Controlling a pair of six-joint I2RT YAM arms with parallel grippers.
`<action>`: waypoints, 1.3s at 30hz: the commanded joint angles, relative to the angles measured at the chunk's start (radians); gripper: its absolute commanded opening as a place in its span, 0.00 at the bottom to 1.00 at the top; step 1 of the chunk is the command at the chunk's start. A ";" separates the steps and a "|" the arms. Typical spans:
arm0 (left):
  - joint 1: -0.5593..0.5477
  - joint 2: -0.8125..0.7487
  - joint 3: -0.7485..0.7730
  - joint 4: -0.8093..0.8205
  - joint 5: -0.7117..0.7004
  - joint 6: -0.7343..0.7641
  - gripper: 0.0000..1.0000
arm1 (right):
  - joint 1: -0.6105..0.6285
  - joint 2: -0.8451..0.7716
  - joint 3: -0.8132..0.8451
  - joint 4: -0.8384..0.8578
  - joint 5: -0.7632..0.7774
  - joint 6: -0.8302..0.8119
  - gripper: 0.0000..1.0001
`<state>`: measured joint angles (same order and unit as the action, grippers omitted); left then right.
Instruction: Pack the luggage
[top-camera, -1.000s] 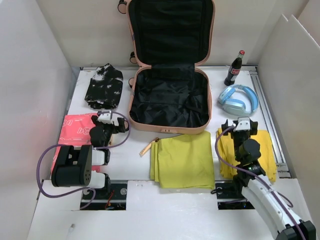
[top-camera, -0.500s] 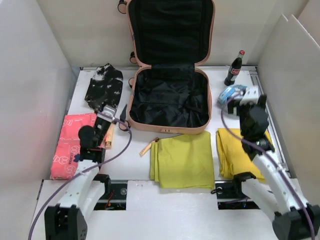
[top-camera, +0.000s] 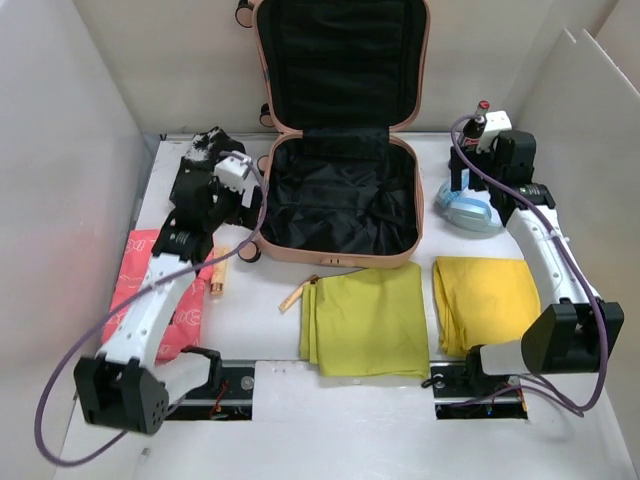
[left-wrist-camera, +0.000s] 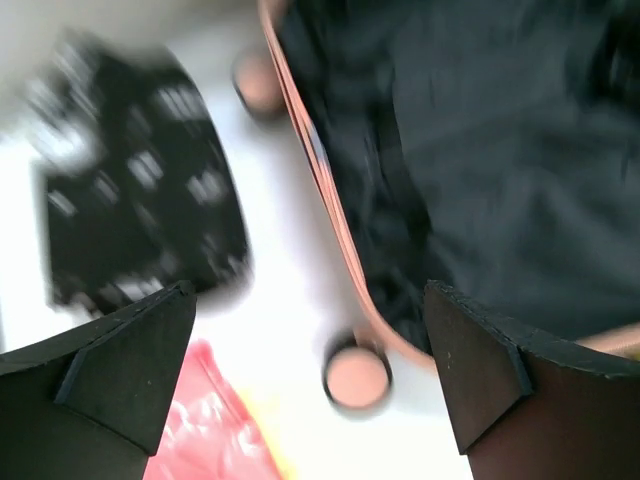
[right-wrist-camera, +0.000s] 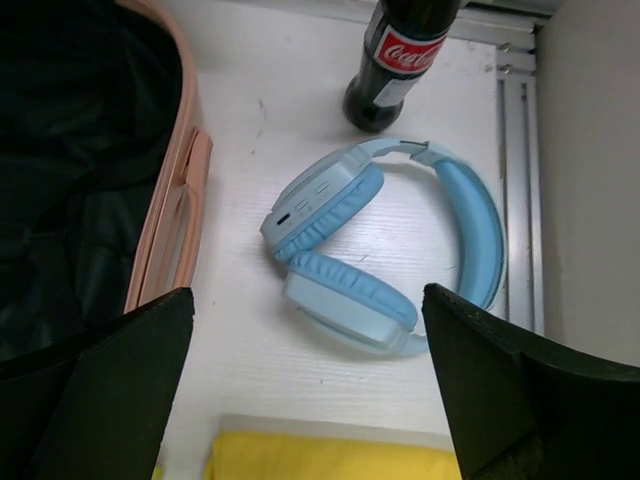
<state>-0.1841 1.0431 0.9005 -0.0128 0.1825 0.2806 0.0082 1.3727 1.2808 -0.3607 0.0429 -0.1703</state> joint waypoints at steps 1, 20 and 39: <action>0.015 0.134 0.167 -0.348 0.020 -0.030 0.93 | 0.018 -0.047 -0.017 0.002 -0.073 0.032 1.00; 0.170 0.423 0.272 -0.892 0.062 0.094 0.67 | 0.009 0.012 -0.009 -0.006 -0.158 -0.028 1.00; 0.161 0.538 0.106 -0.809 -0.057 0.112 0.59 | 0.009 0.025 -0.037 0.022 -0.179 -0.037 1.00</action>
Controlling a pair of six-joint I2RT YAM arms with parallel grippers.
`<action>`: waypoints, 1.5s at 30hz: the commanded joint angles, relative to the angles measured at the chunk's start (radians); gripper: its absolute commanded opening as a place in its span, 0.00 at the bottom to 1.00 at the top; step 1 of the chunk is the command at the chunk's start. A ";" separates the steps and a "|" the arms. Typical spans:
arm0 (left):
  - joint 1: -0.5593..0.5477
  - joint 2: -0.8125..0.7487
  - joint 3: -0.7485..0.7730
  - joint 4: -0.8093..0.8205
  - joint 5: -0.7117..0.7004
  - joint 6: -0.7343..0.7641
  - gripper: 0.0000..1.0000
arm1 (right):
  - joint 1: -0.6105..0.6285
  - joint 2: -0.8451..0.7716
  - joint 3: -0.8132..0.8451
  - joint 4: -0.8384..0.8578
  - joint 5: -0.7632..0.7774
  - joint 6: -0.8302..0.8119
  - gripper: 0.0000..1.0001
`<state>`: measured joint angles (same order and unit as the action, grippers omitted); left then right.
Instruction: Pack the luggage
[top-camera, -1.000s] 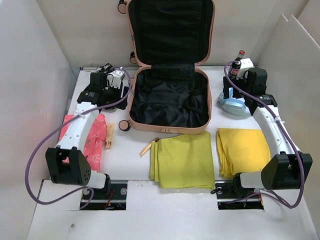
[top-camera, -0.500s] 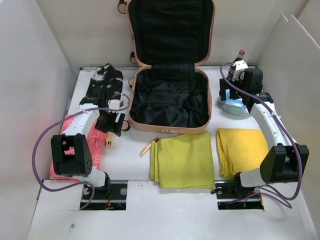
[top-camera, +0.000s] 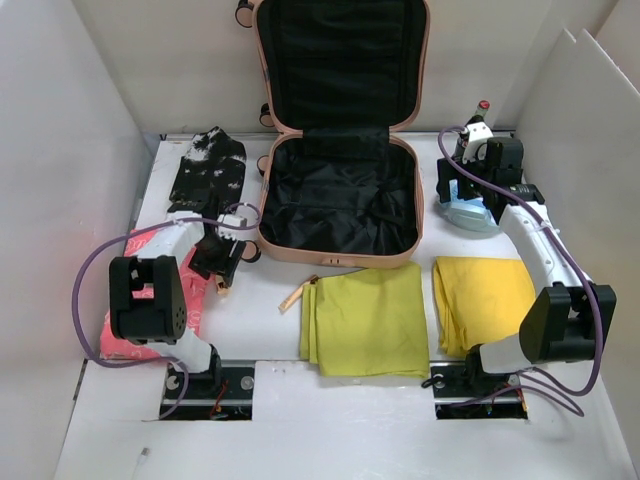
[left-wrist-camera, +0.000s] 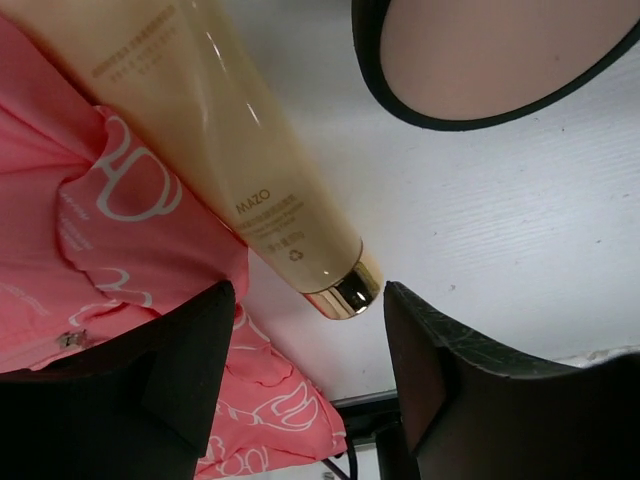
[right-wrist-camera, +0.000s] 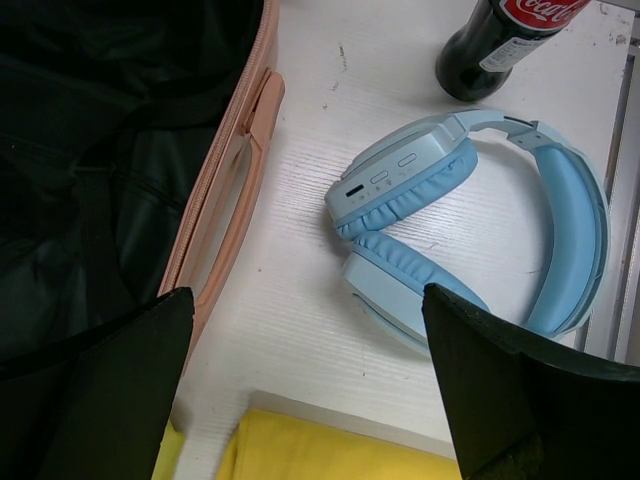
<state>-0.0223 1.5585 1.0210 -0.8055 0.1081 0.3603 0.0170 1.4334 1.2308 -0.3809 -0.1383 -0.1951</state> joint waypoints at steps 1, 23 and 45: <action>-0.001 0.023 -0.015 -0.017 0.030 0.042 0.57 | 0.000 -0.036 0.013 0.042 0.002 -0.012 1.00; -0.053 0.024 -0.051 0.000 0.058 0.068 0.51 | -0.009 -0.067 0.002 0.002 0.054 -0.001 1.00; -0.016 -0.007 0.060 -0.041 0.024 -0.018 0.00 | -0.009 -0.087 0.002 -0.007 0.075 -0.010 1.00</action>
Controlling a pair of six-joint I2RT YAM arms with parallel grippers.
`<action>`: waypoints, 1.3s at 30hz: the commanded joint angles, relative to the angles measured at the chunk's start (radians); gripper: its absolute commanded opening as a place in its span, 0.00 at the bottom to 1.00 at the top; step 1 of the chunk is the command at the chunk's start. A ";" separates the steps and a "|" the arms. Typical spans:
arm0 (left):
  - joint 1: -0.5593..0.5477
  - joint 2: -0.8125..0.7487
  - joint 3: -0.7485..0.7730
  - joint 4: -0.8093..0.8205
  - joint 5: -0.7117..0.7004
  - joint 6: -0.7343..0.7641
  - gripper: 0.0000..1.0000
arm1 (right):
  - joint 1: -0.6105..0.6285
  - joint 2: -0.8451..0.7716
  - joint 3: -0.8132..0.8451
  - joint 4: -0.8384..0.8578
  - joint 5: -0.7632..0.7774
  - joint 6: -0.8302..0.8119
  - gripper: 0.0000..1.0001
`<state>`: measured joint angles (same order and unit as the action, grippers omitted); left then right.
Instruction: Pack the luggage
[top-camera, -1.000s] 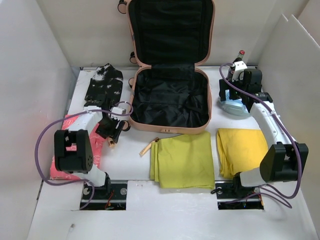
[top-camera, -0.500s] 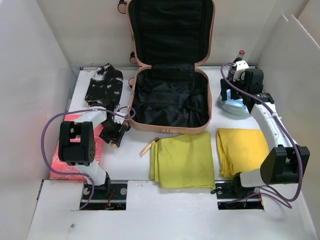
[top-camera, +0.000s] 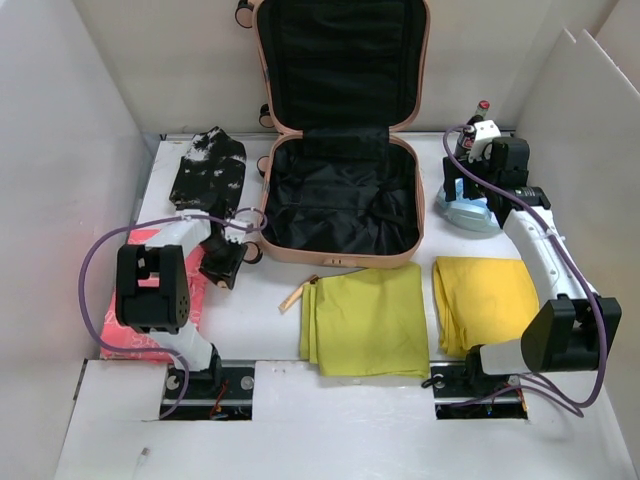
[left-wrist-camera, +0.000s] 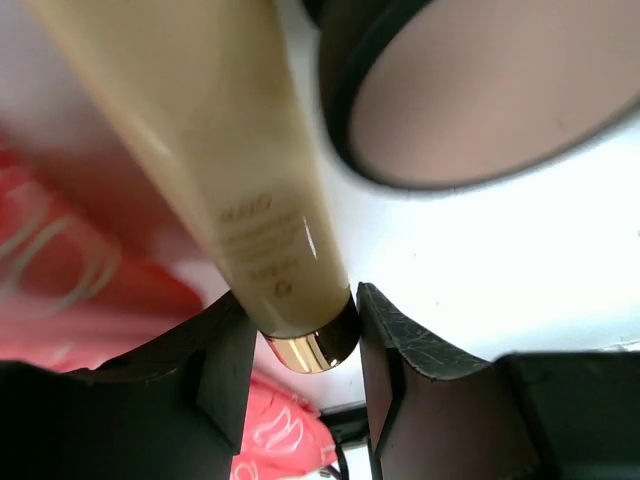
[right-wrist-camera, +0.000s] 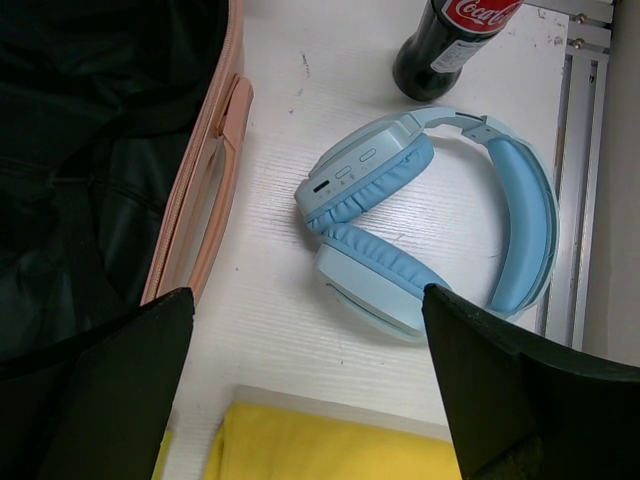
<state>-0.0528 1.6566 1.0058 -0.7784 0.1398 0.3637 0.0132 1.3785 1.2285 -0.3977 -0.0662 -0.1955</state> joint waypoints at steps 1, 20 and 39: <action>0.014 -0.124 0.097 -0.090 -0.017 -0.022 0.00 | -0.005 -0.032 0.005 0.010 0.003 -0.010 1.00; -0.168 0.176 0.901 0.168 0.006 -0.210 0.00 | 0.004 0.040 0.078 0.039 -0.038 0.010 1.00; -0.343 0.489 0.890 0.588 0.041 -0.096 0.00 | -0.015 -0.052 0.097 -0.066 0.054 -0.034 1.00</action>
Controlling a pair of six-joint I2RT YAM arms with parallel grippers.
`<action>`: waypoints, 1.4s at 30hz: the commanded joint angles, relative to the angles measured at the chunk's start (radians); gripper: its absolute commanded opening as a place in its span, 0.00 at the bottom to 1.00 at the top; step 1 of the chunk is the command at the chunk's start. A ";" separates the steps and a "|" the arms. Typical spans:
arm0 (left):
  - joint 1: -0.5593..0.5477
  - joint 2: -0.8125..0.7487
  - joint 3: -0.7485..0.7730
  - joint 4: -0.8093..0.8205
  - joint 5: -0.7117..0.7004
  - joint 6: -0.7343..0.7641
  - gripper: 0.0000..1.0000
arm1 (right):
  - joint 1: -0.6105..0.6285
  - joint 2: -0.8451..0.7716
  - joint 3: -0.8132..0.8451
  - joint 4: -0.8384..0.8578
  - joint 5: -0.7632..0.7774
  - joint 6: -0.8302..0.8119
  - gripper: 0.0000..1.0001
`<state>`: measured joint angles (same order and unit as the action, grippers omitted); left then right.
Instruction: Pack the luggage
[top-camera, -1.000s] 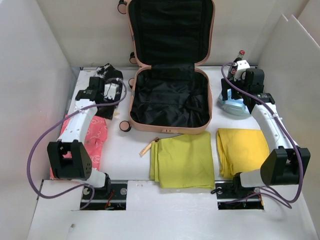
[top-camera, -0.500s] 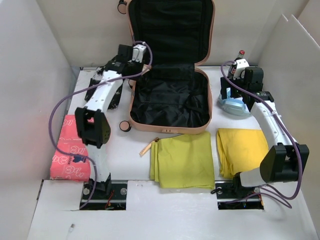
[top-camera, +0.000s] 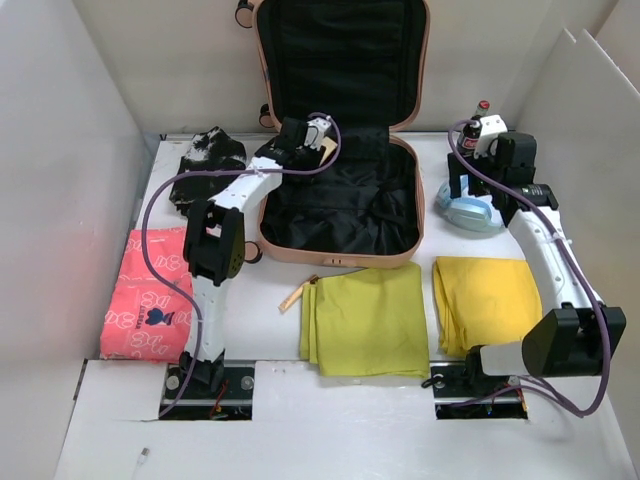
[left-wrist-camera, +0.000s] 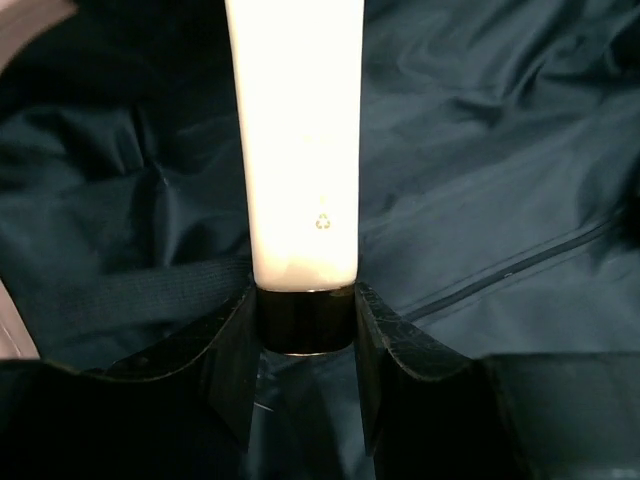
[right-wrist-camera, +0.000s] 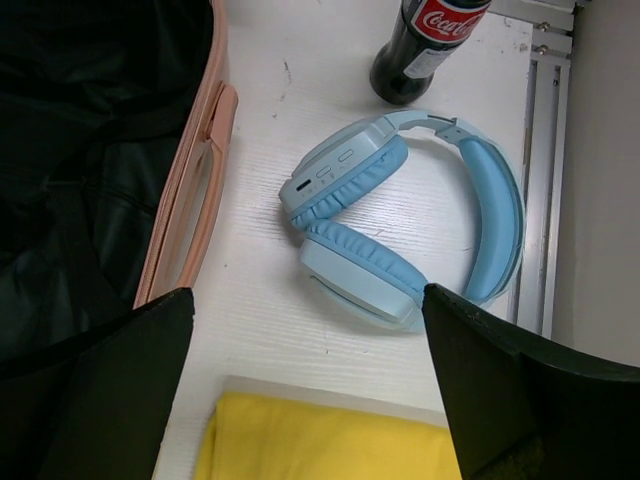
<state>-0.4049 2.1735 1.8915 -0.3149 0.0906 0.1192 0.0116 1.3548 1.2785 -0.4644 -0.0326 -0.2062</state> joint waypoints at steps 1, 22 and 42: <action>0.009 -0.027 0.004 0.116 0.090 0.189 0.00 | -0.013 -0.017 0.047 0.001 0.010 -0.024 1.00; 0.061 0.121 0.089 0.293 0.094 0.861 0.76 | -0.022 0.069 0.090 0.043 -0.038 -0.117 1.00; 0.132 -0.328 -0.061 -0.151 0.054 0.220 1.00 | -0.185 0.338 0.106 0.392 -0.121 -0.044 1.00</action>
<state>-0.3065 1.9018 1.9144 -0.3412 0.1265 0.4503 -0.1772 1.6138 1.3083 -0.2451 -0.1364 -0.2588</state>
